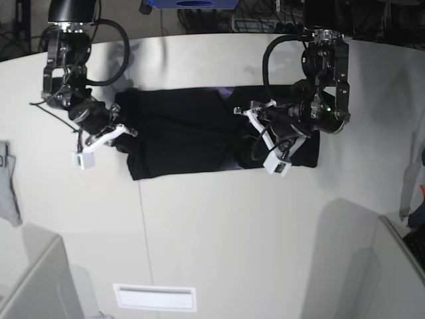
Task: Fold the T-shirt properly
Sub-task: 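Press the folded end flat with the left gripper and withdraw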
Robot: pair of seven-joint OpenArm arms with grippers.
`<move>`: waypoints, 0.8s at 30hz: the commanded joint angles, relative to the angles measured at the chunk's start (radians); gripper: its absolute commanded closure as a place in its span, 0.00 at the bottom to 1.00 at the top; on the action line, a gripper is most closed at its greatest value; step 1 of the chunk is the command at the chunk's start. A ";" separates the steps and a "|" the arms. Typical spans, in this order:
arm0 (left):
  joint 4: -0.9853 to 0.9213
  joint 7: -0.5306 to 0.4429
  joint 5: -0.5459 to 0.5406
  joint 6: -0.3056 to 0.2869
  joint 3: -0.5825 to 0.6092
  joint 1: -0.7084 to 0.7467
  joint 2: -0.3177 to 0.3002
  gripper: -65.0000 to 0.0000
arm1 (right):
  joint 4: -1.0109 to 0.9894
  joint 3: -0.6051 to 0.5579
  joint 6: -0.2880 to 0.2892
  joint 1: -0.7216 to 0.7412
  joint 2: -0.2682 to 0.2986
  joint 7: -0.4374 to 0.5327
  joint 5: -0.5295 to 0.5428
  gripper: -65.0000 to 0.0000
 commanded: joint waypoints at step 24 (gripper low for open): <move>0.015 -0.011 -0.024 -0.034 -0.694 0.061 -0.182 1.00 | 0.094 0.194 0.008 0.013 0.011 -0.224 0.160 0.40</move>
